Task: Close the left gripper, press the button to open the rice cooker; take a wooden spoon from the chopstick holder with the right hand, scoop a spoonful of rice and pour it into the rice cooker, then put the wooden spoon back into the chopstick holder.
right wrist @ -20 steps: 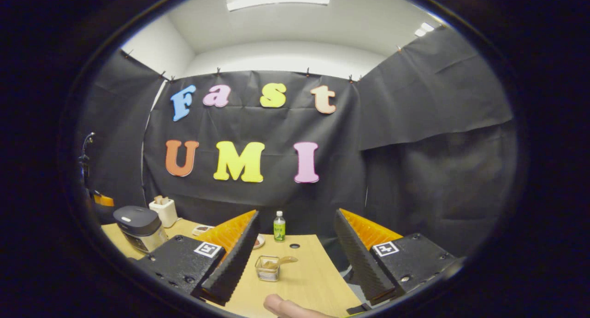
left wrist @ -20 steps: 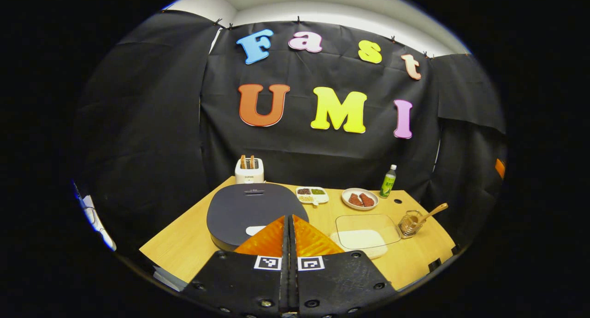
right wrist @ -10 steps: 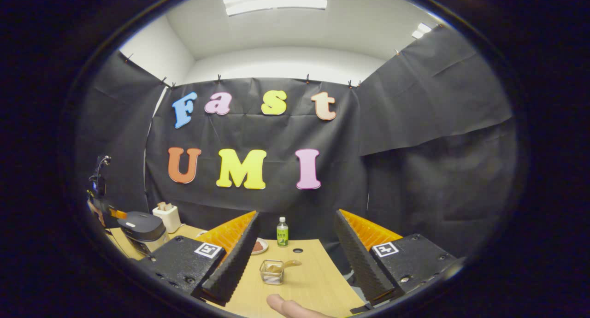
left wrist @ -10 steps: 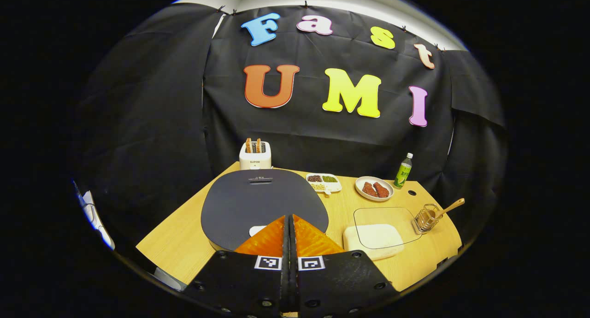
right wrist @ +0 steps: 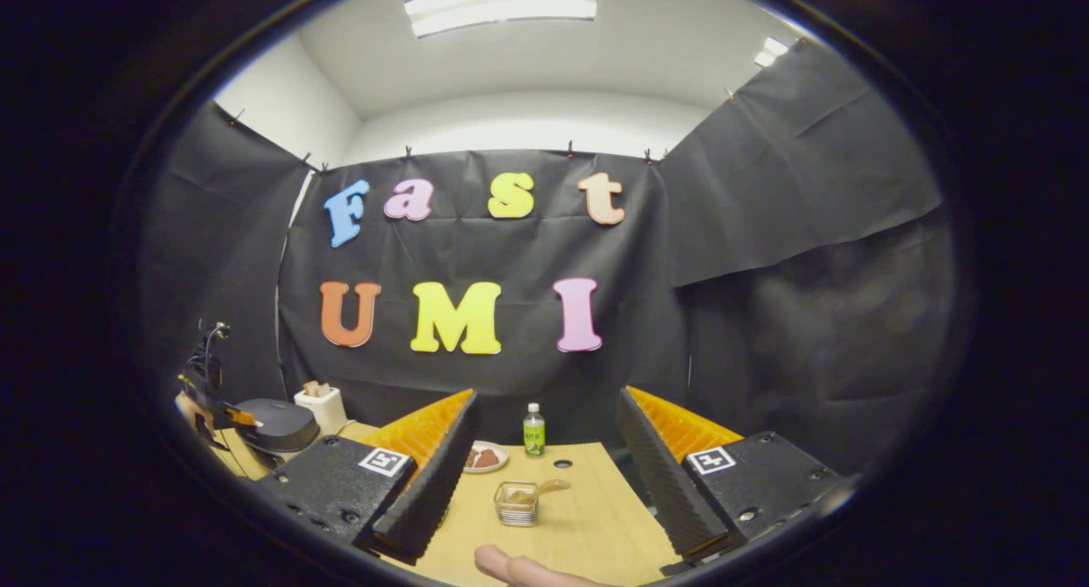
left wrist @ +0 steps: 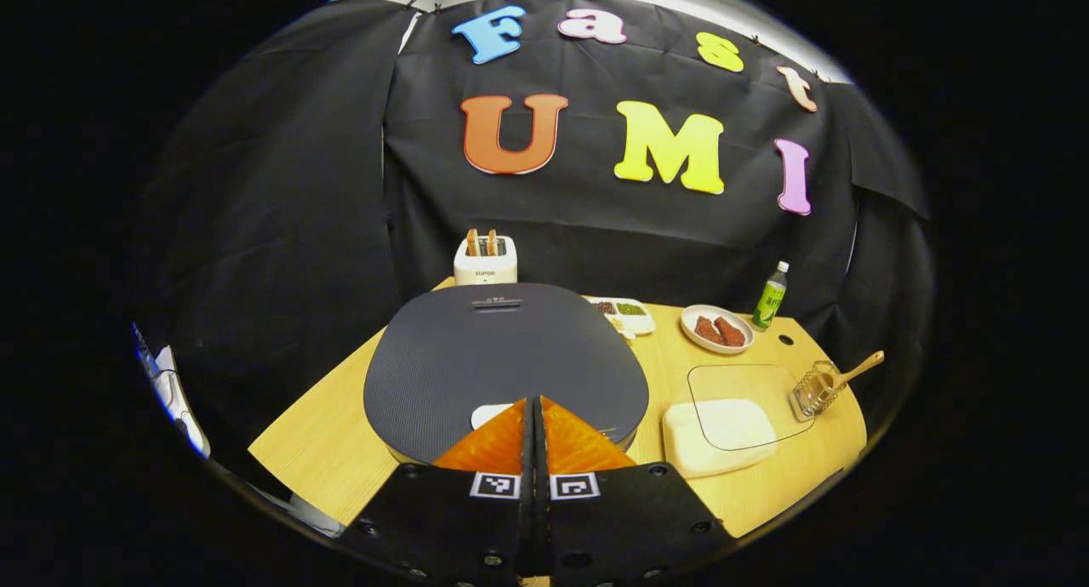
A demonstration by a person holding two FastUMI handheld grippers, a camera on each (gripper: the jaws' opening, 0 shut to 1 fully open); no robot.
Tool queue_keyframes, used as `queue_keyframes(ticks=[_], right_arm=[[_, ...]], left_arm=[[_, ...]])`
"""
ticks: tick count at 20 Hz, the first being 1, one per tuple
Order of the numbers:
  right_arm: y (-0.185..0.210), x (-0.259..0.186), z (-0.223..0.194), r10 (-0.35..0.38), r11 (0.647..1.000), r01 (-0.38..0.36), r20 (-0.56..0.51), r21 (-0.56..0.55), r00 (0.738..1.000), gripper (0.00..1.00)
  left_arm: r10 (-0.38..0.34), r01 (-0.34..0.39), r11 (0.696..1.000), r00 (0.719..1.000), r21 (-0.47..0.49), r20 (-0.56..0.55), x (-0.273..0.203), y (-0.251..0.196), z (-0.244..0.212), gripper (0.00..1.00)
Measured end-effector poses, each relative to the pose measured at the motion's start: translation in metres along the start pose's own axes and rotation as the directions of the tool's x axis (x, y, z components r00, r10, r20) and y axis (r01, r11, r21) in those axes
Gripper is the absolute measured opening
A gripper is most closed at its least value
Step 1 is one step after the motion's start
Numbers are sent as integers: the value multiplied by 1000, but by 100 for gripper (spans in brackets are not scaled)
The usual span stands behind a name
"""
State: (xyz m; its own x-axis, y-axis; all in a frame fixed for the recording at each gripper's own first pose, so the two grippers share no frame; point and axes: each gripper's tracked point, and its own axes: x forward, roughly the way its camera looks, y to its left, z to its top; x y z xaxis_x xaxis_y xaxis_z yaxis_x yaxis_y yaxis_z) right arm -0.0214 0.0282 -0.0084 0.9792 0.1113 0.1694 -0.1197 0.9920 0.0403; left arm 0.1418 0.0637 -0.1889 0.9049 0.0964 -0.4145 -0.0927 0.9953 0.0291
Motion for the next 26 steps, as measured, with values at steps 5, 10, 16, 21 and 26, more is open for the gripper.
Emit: queue_keyframes(ticks=[5,10,16,21,26], right_arm=[[-2,-6,-6,-23,999,23,-13,29,1000,100],[2,-11,-8,-40,999,40,-8,13,999,100],[7,-11,-11,-51,998,50,-27,-30,998,100],[16,-8,-34,-37,999,34,-71,-38,997,100],[12,2,-63,-63,997,58,-115,-53,991,100]], left_arm=[[-51,47,997,998,-68,-49,1,1,-6,0],[-71,68,995,997,-79,-30,0,1,-8,0],[80,-83,997,977,4,195,-46,10,51,7],[73,-66,997,971,-40,227,-95,-1,68,98],[35,-24,999,959,-43,280,-125,-11,65,95]])
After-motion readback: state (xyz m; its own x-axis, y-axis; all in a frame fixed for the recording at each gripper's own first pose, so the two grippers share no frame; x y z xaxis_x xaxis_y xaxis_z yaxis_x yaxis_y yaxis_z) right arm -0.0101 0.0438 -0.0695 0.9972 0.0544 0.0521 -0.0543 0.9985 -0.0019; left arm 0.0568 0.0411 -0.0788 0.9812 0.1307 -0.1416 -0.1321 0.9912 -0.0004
